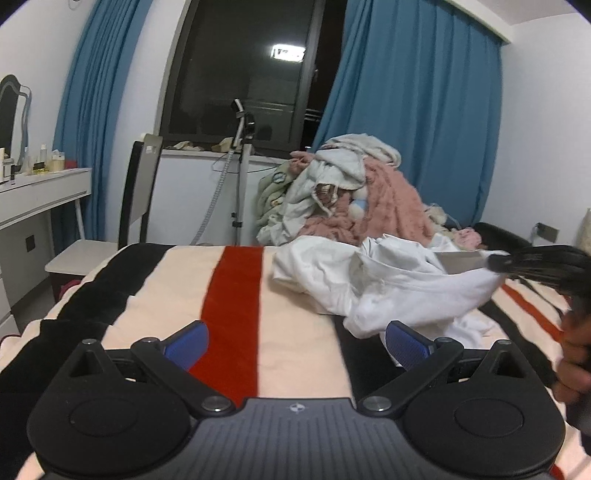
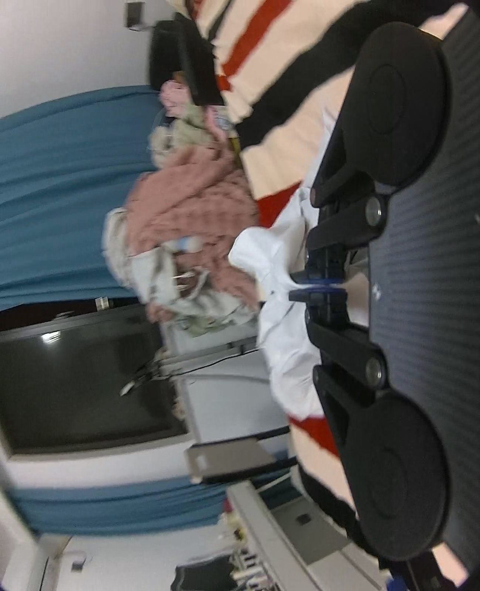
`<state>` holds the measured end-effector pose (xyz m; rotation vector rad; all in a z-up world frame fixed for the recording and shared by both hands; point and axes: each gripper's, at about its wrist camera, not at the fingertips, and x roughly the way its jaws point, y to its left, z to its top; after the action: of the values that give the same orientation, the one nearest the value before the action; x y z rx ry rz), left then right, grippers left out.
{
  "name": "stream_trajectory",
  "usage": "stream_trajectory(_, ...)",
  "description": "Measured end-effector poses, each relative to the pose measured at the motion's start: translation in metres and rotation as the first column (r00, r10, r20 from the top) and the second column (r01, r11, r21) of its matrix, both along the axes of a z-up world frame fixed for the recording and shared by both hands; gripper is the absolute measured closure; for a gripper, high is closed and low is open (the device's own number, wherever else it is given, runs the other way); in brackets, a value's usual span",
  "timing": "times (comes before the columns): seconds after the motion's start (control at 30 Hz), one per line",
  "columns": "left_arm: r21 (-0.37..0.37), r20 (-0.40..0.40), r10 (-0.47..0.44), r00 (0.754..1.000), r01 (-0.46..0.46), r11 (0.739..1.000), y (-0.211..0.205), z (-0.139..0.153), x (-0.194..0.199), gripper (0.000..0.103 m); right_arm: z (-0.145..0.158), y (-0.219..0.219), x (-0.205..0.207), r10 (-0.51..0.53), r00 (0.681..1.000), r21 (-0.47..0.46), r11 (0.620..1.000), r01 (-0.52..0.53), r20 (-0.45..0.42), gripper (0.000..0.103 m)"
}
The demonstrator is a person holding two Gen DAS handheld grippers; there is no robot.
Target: Fold clothes
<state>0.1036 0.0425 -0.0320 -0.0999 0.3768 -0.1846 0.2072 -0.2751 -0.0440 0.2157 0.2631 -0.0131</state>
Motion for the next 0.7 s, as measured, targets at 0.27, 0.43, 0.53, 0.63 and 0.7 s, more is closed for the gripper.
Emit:
stream_trajectory(0.27, -0.091, -0.053, -0.148, 0.988, 0.143, 0.986, -0.018, -0.005, -0.043, 0.002, 0.013, 0.001, -0.143, -0.028, 0.999, 0.044, 0.999, 0.026, 0.043, 0.098)
stream_trajectory(0.43, -0.175, -0.172, -0.279, 0.945, 0.249, 0.953, -0.036, -0.027, -0.049, 0.009, -0.032, -0.021, -0.164, -0.007, 0.963, 0.164, 0.985, 0.053, -0.268, 0.095)
stream_trajectory(0.53, -0.204, -0.22, -0.321, 0.921, 0.278, 0.939, -0.047, -0.042, -0.046, 0.012, -0.055, -0.037, -0.171, -0.025, 0.916, 0.242, 0.961, 0.132, -0.4, 0.092)
stream_trajectory(0.63, -0.269, -0.286, -0.333, 0.899, 0.258, 0.928, -0.056, -0.059, -0.028, 0.02, -0.051, -0.05, -0.183, -0.058, 0.933, 0.307, 0.936, 0.175, -0.355, 0.065)
stream_trajectory(0.7, -0.336, -0.33, -0.328, 0.885, 0.214, 0.917, -0.061, -0.072, -0.01, 0.026, -0.046, -0.054, -0.19, -0.083, 0.949, 0.325, 0.927, 0.185, -0.304, 0.039)
